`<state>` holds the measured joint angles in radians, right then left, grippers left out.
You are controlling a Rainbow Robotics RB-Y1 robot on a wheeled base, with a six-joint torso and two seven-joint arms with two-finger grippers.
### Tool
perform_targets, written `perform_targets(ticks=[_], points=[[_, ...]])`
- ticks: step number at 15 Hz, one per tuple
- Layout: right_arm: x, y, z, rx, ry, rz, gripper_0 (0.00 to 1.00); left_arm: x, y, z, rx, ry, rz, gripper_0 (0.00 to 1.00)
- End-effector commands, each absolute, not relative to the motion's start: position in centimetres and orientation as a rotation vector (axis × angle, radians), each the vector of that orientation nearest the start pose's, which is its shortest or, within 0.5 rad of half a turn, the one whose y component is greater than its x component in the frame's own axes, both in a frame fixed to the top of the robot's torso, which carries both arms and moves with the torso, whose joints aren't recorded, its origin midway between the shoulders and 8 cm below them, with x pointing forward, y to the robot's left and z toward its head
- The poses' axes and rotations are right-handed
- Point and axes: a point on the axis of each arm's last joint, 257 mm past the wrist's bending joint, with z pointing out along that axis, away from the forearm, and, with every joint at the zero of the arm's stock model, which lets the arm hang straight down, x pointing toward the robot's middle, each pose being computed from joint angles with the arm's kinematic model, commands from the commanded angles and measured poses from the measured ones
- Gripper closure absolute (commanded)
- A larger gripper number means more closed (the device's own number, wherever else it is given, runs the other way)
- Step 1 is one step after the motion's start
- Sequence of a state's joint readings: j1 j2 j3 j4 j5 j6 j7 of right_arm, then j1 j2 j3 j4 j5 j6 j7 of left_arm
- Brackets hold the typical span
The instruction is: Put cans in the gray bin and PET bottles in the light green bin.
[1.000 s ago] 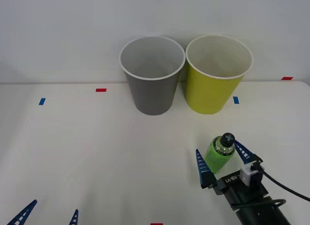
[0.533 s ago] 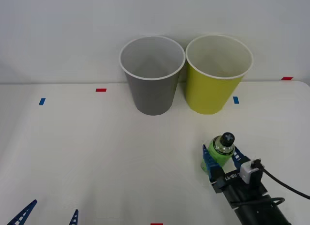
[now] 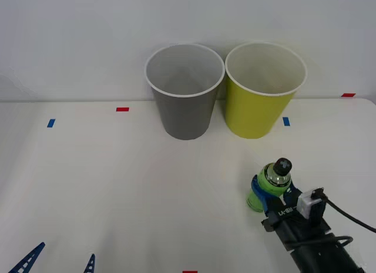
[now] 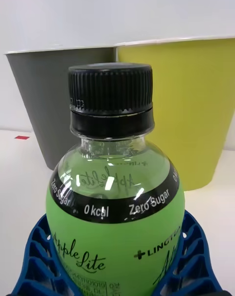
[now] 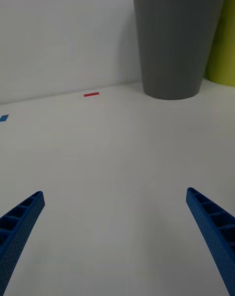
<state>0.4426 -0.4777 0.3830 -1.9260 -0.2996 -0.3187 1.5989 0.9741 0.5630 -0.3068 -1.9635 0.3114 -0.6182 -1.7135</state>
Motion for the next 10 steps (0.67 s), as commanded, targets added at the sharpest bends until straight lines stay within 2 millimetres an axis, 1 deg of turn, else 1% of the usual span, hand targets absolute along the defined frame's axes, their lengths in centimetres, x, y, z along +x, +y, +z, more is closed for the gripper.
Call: perform_targets(ticks=[1, 4, 10], points=[[37.9, -17.1, -19.3, -0.219, 1.506, 0.338, 0.9, 22.1, 26.2, -27.6, 0.204, 1.635, -0.044, 0.0], [38.3, -16.7, -16.6, -0.194, 1.482, 0.395, 0.91, 22.1, 26.2, -27.6, 0.204, 1.635, -0.044, 0.0], [38.5, -15.7, -10.9, -0.227, 1.485, 0.397, 0.94, 22.1, 26.2, -27.6, 0.204, 1.635, -0.044, 0.0]])
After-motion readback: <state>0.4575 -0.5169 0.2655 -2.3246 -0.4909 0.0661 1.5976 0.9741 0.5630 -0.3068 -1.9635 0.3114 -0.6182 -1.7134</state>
